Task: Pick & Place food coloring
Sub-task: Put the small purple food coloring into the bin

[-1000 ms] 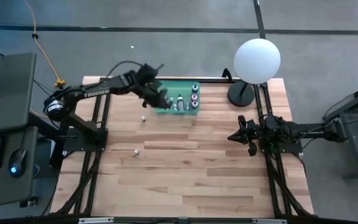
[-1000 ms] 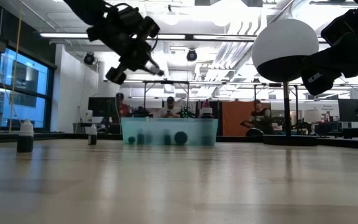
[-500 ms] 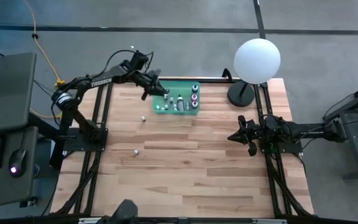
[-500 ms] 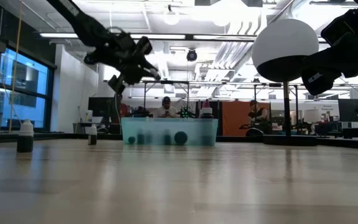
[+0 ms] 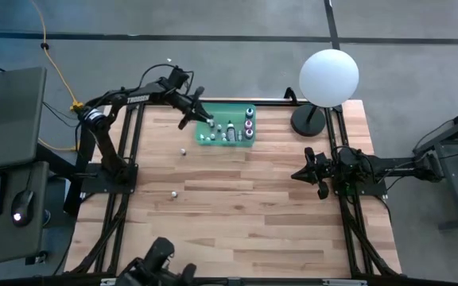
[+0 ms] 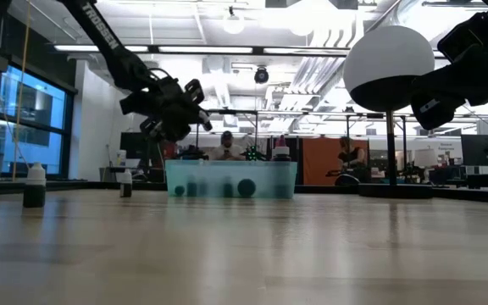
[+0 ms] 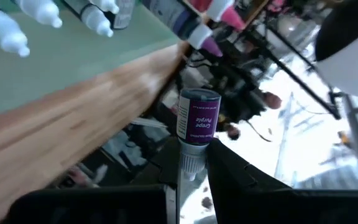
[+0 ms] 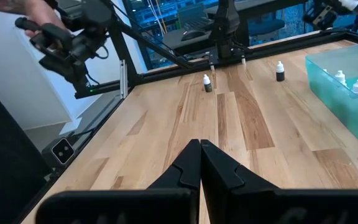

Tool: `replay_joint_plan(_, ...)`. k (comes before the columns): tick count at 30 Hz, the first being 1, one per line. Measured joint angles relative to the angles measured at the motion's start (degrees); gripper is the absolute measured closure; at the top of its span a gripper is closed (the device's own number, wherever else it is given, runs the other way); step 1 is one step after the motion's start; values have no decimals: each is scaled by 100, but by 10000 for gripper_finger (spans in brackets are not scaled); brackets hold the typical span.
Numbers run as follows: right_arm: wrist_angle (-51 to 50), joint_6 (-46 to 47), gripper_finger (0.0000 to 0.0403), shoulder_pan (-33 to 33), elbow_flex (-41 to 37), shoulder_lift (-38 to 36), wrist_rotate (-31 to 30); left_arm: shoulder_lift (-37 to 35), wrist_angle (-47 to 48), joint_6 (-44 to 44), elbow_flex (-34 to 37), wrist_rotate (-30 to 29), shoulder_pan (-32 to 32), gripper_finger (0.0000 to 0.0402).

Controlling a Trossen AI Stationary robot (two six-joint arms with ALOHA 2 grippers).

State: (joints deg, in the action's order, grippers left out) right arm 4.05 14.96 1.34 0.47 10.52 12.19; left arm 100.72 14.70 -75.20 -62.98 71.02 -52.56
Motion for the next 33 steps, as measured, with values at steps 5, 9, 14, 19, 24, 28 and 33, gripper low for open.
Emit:
replay_joint_plan(5,0,0,402,0,0,0,0,-3,51,-263,1,220,-379,362)
replay_joint_plan(9,0,0,402,0,1,0,0,38,1,-315,2,226,-574,362)
replay_joint_plan(14,1,0,402,0,0,0,0,369,-94,-336,4,228,-590,362)
replay_joint_plan(19,1,0,402,0,0,0,0,726,-255,-423,4,195,-594,362)
replay_joint_plan(24,0,0,402,0,0,1,0,998,-326,-569,4,124,-592,362)
replay_joint_plan(28,0,0,402,0,1,2,0,1152,-469,-709,3,123,-533,362)
replay_joint_plan(33,0,0,402,0,0,1,0,1292,-573,-767,4,-118,-487,362)
